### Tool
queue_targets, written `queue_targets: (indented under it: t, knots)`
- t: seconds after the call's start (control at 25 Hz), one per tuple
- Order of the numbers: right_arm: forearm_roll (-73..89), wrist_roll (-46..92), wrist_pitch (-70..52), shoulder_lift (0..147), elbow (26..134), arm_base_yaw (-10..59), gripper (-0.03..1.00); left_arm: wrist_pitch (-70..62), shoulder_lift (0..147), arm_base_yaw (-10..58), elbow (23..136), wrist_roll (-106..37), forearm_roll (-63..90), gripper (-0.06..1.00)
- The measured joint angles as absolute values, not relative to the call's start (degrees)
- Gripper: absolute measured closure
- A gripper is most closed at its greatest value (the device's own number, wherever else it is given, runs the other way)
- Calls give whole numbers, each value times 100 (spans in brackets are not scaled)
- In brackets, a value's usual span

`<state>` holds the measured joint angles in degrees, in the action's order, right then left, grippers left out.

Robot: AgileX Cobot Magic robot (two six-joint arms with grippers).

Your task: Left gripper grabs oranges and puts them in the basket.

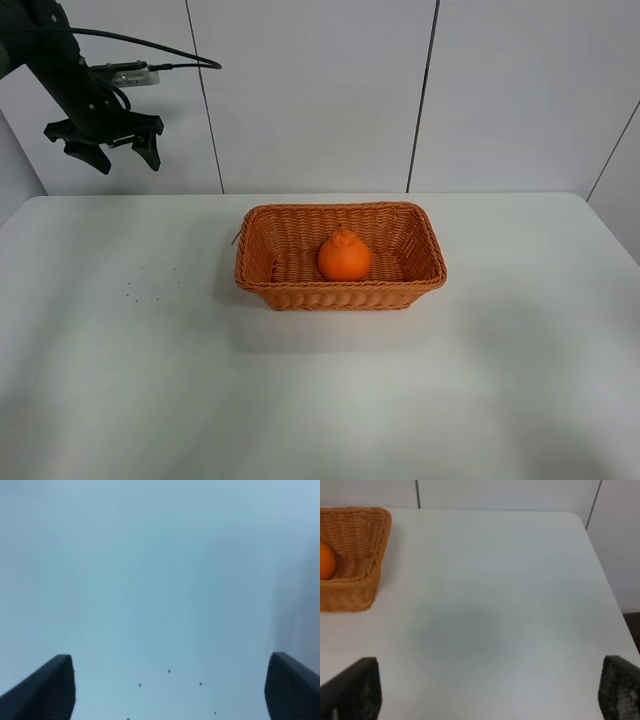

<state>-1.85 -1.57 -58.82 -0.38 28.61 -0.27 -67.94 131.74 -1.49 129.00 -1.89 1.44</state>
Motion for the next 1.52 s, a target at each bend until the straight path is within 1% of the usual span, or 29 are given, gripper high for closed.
queue_targets:
  t: [0.28, 0.44, 0.68, 1.28, 1.52]
  knots:
    - [-185, -157, -5882, -38, 2861, -27, 27, -6801, 12504, -149, 12233, -191, 119, 7]
    - [-185, -157, -5882, -38, 2861, -27, 27, -6806, 11711, -149, 11477, -191, 154, 7]
    - [-185, -157, -5882, -38, 2861, -27, 27, -6806, 10063, -149, 9756, -191, 160, 7]
    - [-185, -157, -5882, -38, 2861, -27, 27, -6806, 5021, -149, 5187, -144, -119, 9]
    - [-185, -157, -5882, -38, 2861, -27, 27, -6288, 3060, -149, 3597, 44, -138, 9]
